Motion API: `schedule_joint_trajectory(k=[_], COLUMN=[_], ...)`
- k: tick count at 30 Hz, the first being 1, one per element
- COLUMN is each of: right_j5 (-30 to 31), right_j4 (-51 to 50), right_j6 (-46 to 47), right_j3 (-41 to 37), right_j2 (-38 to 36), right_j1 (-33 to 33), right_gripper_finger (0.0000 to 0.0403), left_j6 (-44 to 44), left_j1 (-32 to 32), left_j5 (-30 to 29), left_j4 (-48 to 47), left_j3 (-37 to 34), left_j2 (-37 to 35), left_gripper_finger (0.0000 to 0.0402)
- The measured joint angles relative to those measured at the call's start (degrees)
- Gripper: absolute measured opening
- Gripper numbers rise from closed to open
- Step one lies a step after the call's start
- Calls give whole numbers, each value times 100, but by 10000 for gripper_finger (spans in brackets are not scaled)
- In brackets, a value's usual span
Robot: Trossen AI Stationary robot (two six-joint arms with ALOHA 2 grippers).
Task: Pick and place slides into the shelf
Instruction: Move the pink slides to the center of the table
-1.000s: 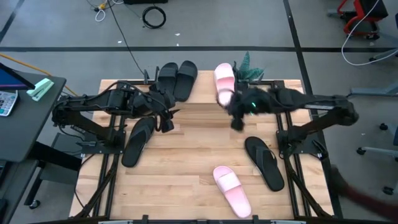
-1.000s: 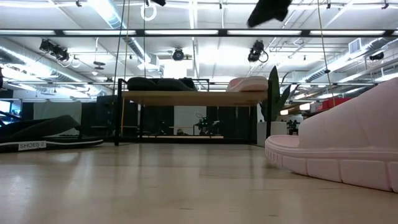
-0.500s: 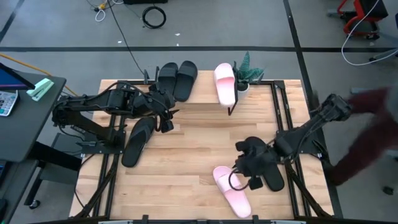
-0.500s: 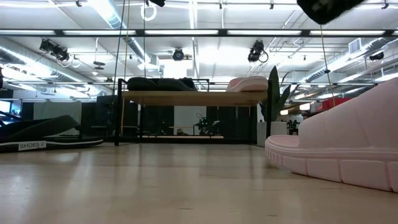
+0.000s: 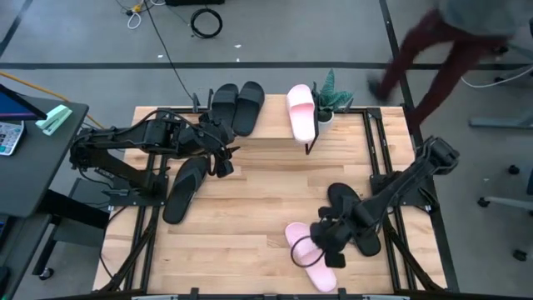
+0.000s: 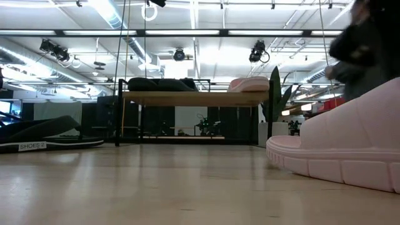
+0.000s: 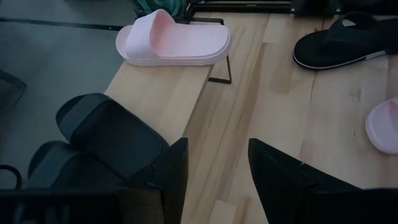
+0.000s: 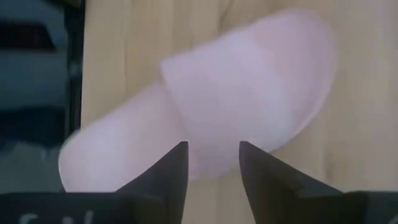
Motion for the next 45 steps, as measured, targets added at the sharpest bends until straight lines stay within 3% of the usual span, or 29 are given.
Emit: schedule_joint_trajectory(k=[5,14,22,31,34,38,42,45], right_j5=[2,1933,2181,3394,3369,3158,2829,2800], right_j4=[64,24,78,82,82,233,598,799], right_j6=[-183,-1027,-1399,-1797,-1800,-1822,-2241,-2637], right_j3=[11,9,18,0,2,2,2,2], right_j2=[387,416,990,949,958,1107,1168,1168], right_j1=[284,597,580,530,391,163,-17,-16], right_gripper_finger=[170,171,171,169,154,105,53,40], left_j6=[-16,-18,-272,-270,-271,-270,-270,-265], left_j1=[0,1,1,0,2,0,0,0], left_j5=[0,0,0,0,-2,0,0,-1], left_j4=[0,7,5,4,2,2,0,-4], left_j3=[0,0,0,0,0,0,0,0], left_j2=[2,2,2,2,2,2,2,2], left_gripper_finger=[172,172,172,172,172,172,172,172])
